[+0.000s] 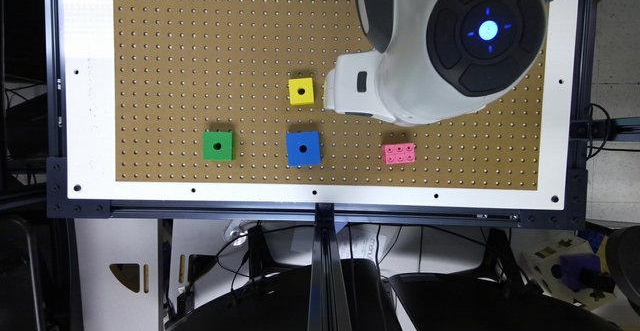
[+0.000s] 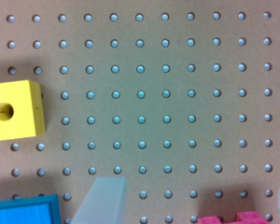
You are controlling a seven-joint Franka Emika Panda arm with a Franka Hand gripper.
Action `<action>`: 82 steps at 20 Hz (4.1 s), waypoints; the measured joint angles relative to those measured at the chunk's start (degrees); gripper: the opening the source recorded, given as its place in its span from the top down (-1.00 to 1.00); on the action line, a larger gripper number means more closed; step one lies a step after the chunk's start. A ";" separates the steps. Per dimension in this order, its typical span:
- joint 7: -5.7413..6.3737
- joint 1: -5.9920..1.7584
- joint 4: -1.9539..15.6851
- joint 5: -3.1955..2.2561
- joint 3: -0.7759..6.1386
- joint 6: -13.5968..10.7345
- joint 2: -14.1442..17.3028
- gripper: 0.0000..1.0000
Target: Pick up pink block.
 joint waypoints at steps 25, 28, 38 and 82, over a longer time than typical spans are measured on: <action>0.01 0.08 9.05 0.15 2.32 0.11 8.17 -1.00; 0.01 0.08 9.14 0.15 2.32 1.34 9.81 -1.00; 0.01 0.09 13.78 0.15 2.33 2.27 13.68 -1.00; 0.00 1.09 19.91 0.10 2.53 8.34 26.63 1.00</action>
